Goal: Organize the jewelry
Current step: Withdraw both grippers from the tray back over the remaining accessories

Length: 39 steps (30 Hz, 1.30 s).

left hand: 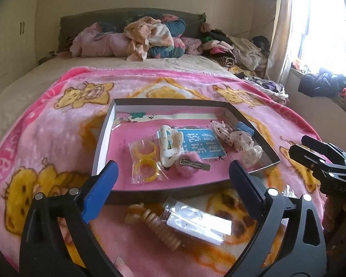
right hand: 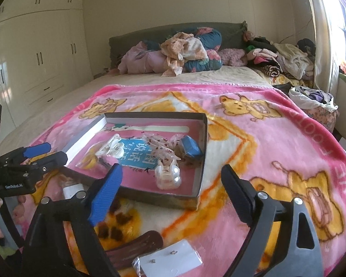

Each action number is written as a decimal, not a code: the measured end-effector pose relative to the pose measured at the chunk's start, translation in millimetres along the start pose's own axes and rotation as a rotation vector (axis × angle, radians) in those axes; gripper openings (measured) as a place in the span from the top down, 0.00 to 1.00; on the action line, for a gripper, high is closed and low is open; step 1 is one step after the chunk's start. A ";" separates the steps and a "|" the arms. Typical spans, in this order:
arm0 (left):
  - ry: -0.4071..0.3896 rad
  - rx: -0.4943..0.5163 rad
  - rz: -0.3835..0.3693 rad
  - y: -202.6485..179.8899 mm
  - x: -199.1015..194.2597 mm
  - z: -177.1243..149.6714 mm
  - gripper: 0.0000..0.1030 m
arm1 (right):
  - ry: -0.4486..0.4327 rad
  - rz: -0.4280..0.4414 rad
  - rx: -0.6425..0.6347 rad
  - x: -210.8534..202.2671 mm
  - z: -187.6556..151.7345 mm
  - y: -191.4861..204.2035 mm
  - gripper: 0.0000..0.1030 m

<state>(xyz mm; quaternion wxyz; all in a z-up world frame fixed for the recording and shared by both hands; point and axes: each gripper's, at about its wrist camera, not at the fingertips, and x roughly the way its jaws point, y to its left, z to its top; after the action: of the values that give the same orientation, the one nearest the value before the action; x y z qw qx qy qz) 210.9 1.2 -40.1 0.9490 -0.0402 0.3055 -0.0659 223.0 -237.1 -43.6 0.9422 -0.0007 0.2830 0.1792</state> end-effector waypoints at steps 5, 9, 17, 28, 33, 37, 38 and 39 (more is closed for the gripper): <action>-0.012 -0.005 -0.005 0.3 -6.3 -2.9 0.14 | -0.001 0.005 0.000 -7.6 -4.8 3.3 0.17; -0.019 -0.005 -0.007 0.5 -11.7 -5.2 0.14 | 0.004 0.002 0.009 -14.1 -11.8 3.4 0.16; -0.019 -0.019 -0.008 2.1 -19.9 -10.4 0.11 | 0.018 -0.006 0.024 -25.1 -26.0 3.8 0.16; 0.007 -0.013 -0.026 -2.5 -30.7 -24.3 0.11 | 0.021 -0.019 0.051 -37.7 -37.8 -0.9 0.16; 0.019 -0.005 -0.031 -6.0 -31.7 -28.5 0.11 | 0.025 -0.019 0.065 -43.0 -44.5 -3.6 0.16; 0.034 0.000 -0.039 -10.6 -30.9 -33.1 0.11 | 0.024 -0.021 0.070 -47.3 -48.7 -4.1 0.16; 0.037 0.001 -0.042 -11.7 -30.7 -34.1 0.11 | 0.024 -0.021 0.071 -47.8 -48.9 -3.3 0.16; 0.041 0.004 -0.045 -13.1 -30.5 -35.5 0.11 | 0.024 -0.023 0.072 -48.7 -49.6 -3.6 0.16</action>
<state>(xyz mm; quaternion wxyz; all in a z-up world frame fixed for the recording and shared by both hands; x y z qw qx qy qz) 164.2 -8.5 -49.8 0.9409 -0.0439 0.3239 -0.0884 160.0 -262.0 -59.6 0.9401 0.0279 0.3008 0.1581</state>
